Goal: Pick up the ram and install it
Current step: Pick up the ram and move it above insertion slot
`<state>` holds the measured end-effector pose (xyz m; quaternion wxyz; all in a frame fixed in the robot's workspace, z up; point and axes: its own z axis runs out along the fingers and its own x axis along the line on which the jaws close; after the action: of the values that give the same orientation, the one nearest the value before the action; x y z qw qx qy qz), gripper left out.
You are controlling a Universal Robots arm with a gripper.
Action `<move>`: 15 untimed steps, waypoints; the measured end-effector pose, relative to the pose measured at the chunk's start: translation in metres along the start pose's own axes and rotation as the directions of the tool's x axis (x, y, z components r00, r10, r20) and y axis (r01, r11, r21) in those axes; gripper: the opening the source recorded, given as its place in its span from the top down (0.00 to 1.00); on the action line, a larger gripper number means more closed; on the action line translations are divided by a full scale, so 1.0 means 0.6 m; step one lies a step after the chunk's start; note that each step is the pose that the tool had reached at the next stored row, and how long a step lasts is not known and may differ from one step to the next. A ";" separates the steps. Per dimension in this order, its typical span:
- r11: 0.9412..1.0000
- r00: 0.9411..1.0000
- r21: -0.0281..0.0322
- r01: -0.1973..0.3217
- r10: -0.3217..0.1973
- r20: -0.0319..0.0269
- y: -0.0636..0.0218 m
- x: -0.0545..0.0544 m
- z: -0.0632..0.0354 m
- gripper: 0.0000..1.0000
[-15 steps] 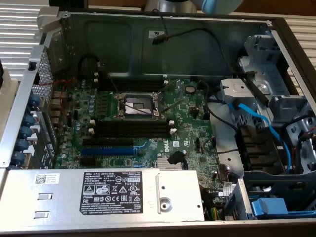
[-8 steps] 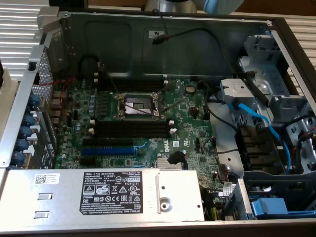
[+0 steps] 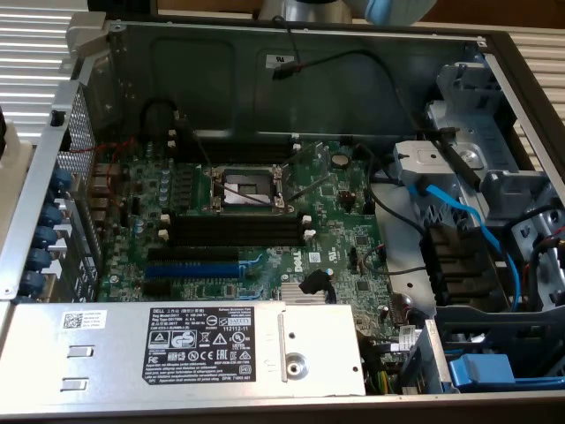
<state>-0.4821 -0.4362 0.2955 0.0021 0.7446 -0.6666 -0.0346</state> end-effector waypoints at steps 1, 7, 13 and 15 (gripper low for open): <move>1.000 1.000 -0.002 0.000 0.000 0.000 -0.001 0.000 0.003 0.89; 1.000 1.000 -0.010 0.000 0.000 0.001 -0.002 -0.001 0.020 0.89; 1.000 1.000 -0.014 -0.001 0.001 -0.022 -0.001 -0.015 0.029 0.89; 1.000 1.000 -0.014 0.000 -0.001 -0.025 0.004 -0.016 0.032 0.89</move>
<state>-0.4864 -0.4263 0.2767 0.0156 0.7451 -0.6661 -0.0298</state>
